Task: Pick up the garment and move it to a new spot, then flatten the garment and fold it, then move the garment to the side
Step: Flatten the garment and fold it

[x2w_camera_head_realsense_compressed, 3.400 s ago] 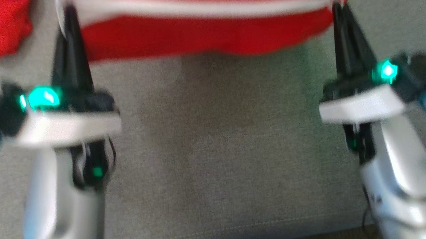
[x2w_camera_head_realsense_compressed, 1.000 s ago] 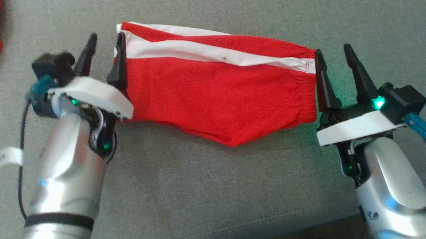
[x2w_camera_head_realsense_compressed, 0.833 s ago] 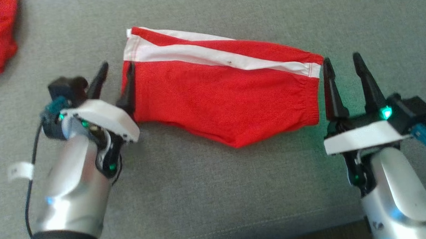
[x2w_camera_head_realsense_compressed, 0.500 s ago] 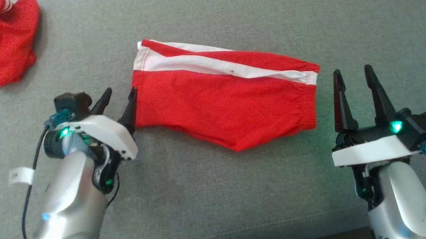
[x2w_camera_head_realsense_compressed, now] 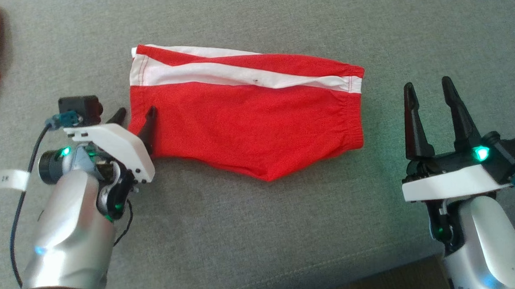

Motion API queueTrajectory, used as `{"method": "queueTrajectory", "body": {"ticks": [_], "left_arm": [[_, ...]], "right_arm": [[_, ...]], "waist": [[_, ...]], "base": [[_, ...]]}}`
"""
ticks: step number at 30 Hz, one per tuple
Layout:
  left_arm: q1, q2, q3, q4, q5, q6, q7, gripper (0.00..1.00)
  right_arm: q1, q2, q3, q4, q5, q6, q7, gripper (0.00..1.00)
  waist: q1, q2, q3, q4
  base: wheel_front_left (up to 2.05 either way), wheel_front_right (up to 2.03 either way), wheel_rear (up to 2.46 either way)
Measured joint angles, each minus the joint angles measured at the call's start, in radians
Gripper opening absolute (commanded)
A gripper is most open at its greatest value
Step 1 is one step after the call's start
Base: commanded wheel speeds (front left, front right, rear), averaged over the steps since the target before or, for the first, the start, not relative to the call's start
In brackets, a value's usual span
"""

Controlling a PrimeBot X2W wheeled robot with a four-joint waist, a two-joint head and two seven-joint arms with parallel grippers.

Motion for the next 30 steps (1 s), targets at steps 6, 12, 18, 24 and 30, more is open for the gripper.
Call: {"method": "queueTrajectory", "body": {"ticks": [6,12,18,24,30], "left_arm": [[-0.002,0.0,-0.015,-0.021,-0.019,-0.009,0.045,0.95],[0.002,-0.001,-0.037,-0.032,-0.028,-0.02,0.083,0.0],[0.022,-0.003,-0.048,-0.053,-0.042,-0.018,0.076,0.0],[0.123,-0.005,-0.021,-0.116,-0.075,0.003,0.03,0.0],[0.253,-0.013,-0.011,-0.237,-0.108,0.048,0.014,0.0]], "right_arm": [[-0.001,0.0,0.001,0.0,0.003,0.0,0.0,1.0],[-0.001,0.0,0.006,0.0,0.009,0.0,0.0,1.0],[-0.001,0.001,0.007,0.003,0.009,0.0,0.0,1.0],[0.002,0.001,-0.005,0.009,0.003,0.0,0.0,1.0],[0.025,0.001,-0.02,0.018,-0.021,0.0,0.0,1.0]], "waist": [[0.0,0.0,0.004,-0.007],[0.0,0.0,-0.003,-0.01],[0.0,0.0,-0.023,-0.003],[0.0,0.0,-0.053,0.022],[0.0,0.0,-0.084,0.061]], "base": [[0.0,0.0,0.0],[0.0,0.0,0.0],[0.0,0.0,0.0],[0.0,0.0,0.0],[0.0,0.0,0.0]]}}
